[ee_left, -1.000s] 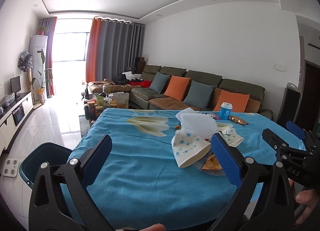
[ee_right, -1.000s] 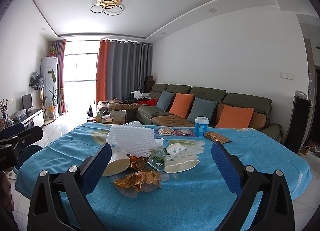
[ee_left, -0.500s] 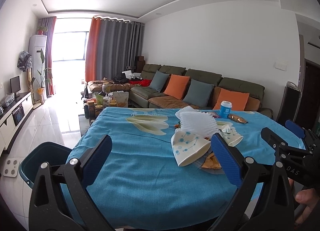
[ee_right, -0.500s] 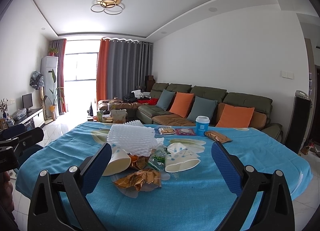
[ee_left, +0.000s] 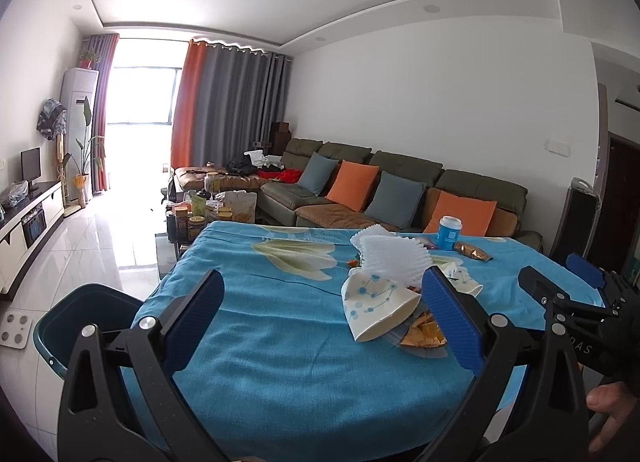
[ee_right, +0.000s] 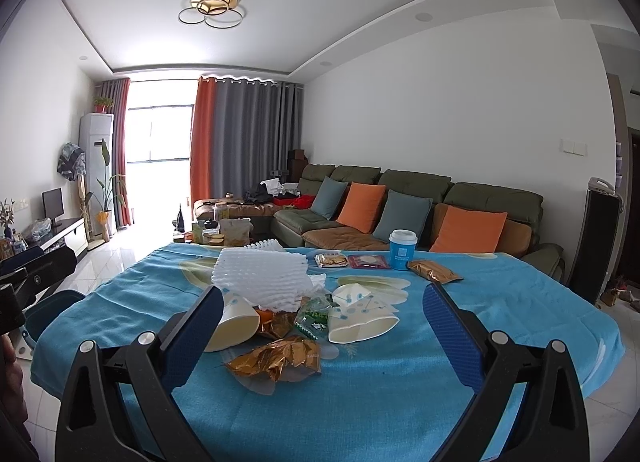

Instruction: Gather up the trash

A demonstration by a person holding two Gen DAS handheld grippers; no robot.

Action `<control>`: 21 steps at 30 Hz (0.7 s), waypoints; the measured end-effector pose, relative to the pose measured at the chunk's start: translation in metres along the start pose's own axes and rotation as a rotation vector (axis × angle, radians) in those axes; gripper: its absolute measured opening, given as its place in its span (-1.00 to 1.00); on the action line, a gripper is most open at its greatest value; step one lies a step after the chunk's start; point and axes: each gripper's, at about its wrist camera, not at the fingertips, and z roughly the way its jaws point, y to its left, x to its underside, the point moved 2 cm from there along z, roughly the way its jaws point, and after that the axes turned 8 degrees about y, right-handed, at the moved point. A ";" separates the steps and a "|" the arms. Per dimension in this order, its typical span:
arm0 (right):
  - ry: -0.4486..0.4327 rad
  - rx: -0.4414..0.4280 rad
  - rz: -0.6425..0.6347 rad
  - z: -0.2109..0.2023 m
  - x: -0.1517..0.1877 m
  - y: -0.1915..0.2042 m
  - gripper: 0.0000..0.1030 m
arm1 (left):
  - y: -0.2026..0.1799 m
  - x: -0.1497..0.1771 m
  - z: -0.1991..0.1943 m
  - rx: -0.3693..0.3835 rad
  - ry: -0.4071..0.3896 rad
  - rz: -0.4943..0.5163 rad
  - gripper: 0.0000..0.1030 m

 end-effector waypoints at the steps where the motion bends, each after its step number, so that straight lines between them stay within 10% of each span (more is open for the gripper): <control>1: 0.000 0.000 0.001 0.000 0.000 0.000 0.87 | 0.000 0.000 0.000 0.000 0.001 -0.001 0.89; 21: 0.004 -0.003 0.008 -0.002 0.000 0.002 0.87 | 0.004 0.001 0.001 -0.020 0.001 -0.010 0.89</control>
